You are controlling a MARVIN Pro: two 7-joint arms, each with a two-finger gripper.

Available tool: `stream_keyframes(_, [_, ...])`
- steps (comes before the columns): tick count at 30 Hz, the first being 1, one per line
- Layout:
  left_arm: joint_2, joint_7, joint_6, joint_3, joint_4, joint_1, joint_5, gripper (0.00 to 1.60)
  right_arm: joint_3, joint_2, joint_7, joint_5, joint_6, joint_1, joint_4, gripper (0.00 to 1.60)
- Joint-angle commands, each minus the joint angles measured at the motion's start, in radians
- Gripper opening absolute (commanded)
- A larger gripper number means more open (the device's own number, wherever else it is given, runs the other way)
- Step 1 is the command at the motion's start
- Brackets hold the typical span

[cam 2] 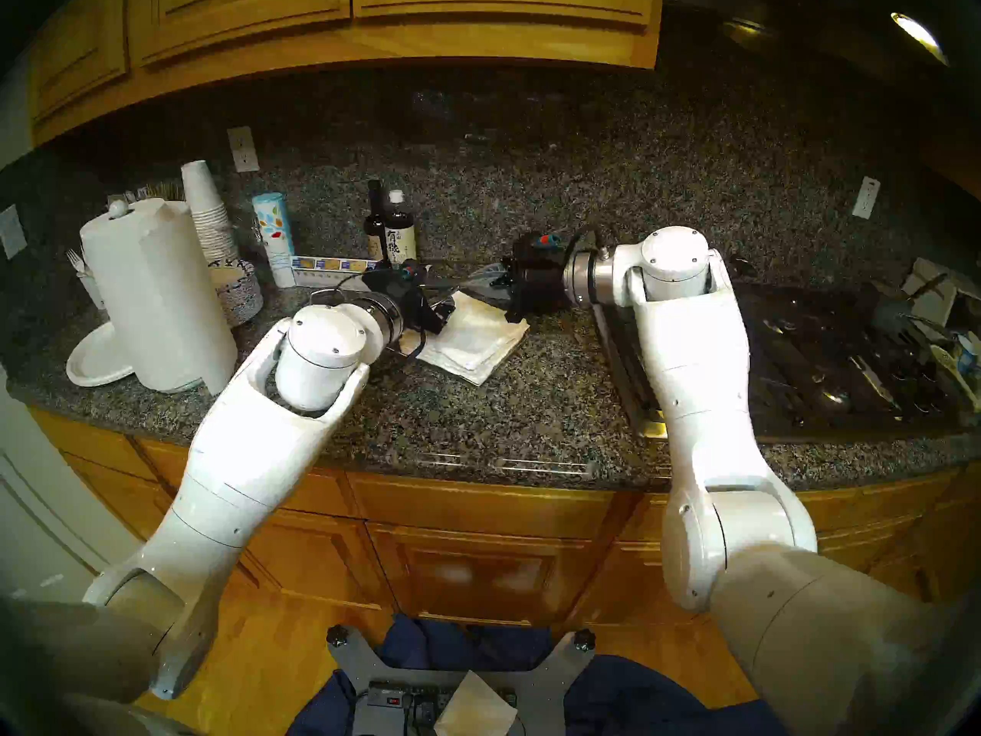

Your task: Take napkin out of napkin holder

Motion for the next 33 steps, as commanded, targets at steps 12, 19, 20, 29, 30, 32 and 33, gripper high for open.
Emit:
stream_keyframes(12, [-0.003,0.067,-0.017,-0.039,-0.099,-0.002,0.024,1.60,0.042,0.037,-0.003,0.001,0.016,0.017,-0.056,0.93])
stream_keyframes(19, [0.018,0.076,-0.014,-0.071,-0.108,0.024,0.024,1.60,0.056,0.056,-0.005,-0.002,0.019,0.002,-0.061,0.87])
stream_keyframes(20, [0.020,0.076,-0.014,-0.073,-0.110,0.026,0.023,1.60,0.057,0.058,-0.005,-0.002,0.019,0.001,-0.062,0.87])
stream_keyframes(29, [0.029,0.065,-0.013,-0.090,-0.142,0.052,0.008,1.60,0.062,0.070,-0.007,-0.005,0.028,-0.017,-0.071,0.89])
stream_keyframes(30, [0.029,0.061,-0.014,-0.092,-0.149,0.056,0.002,1.60,0.062,0.072,-0.007,-0.006,0.029,-0.018,-0.071,0.89])
stream_keyframes(32, [0.029,0.049,-0.009,-0.100,-0.172,0.067,-0.018,1.60,0.063,0.075,-0.006,-0.006,0.028,-0.021,-0.070,0.87])
stream_keyframes(33, [0.033,0.035,-0.008,-0.104,-0.190,0.074,-0.032,1.60,0.064,0.076,-0.007,-0.006,0.029,-0.023,-0.071,0.87])
